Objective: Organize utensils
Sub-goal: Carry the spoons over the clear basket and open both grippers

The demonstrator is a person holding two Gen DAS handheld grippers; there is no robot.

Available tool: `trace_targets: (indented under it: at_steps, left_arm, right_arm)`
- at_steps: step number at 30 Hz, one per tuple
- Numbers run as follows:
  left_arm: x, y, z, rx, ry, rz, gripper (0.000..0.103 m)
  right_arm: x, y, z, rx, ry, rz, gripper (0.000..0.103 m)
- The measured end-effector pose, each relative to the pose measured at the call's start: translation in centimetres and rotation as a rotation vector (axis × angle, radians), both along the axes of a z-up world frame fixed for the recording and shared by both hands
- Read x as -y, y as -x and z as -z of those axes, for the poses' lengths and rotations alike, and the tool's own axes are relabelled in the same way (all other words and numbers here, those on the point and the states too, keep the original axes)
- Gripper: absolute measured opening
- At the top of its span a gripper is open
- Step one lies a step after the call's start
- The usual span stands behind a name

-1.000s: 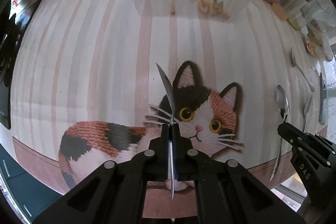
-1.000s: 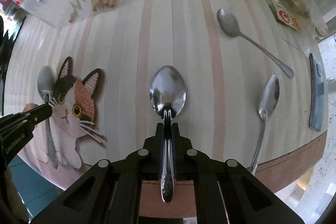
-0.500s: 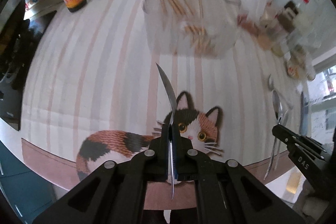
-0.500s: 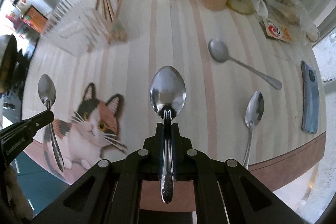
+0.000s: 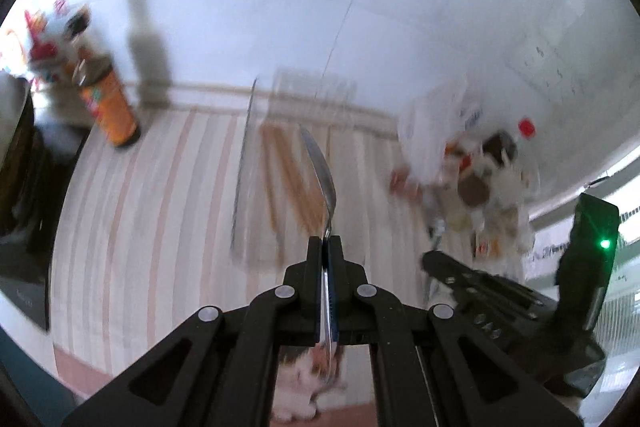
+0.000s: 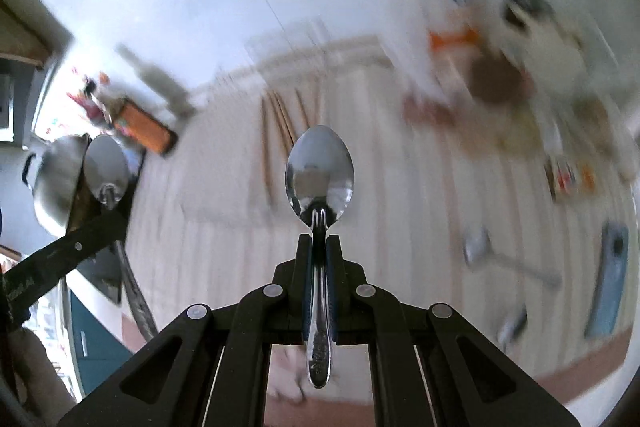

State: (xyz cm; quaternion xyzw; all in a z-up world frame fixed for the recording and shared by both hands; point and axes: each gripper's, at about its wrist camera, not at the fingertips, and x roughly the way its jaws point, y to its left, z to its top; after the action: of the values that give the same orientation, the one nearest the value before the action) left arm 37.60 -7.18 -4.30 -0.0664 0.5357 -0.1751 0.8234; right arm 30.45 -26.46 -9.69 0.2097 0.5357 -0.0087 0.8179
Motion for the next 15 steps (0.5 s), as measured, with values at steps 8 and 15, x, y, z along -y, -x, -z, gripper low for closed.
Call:
trace_targets:
  at_steps: [8, 15]
  left_arm:
    - [1.7, -9.3, 3.9, -0.102, -0.057, 0.012, 0.001]
    - [0.8, -9.3, 5.2, -0.100, -0.154, -0.030, 0.004]
  right_arm:
    - [-0.2, -11.8, 1.7, -0.046, -0.033, -0.015, 0.007]
    - [-0.3, -14.9, 4.6, -0.122, -0.047, -0.033, 0.014]
